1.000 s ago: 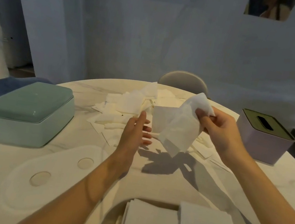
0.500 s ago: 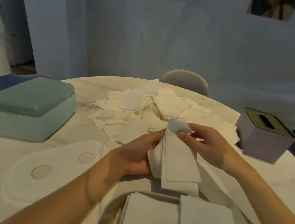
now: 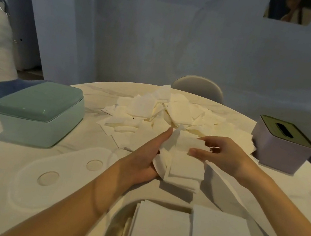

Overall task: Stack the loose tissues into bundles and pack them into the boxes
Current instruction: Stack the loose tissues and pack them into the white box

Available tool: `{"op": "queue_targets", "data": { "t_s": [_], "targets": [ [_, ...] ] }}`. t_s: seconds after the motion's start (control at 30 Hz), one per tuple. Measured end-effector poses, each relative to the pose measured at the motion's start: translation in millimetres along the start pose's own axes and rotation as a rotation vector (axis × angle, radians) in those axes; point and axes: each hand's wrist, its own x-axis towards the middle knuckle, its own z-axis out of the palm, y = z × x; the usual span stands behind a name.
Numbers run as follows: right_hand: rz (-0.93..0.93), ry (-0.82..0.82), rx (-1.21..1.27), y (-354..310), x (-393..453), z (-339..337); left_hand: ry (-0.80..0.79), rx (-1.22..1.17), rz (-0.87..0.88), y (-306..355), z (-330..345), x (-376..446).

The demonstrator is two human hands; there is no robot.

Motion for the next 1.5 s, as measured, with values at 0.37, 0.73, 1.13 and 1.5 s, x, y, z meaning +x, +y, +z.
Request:
{"op": "queue_targets", "data": {
  "t_s": [0.37,0.73,1.13,1.5],
  "targets": [
    [0.033,0.026,0.443,-14,-9,-5,-0.106,0.108,0.0,4,17,-9],
    [-0.043,0.22,0.387,-21,-15,-10,-0.033,0.045,-0.024,1,7,-13],
    [0.06,-0.066,0.448,-20,-16,4,0.243,0.06,0.186,1,4,3],
    [-0.066,0.181,0.407,-23,-23,28,0.118,-0.059,0.147,-1,23,-2]
  ]
}}
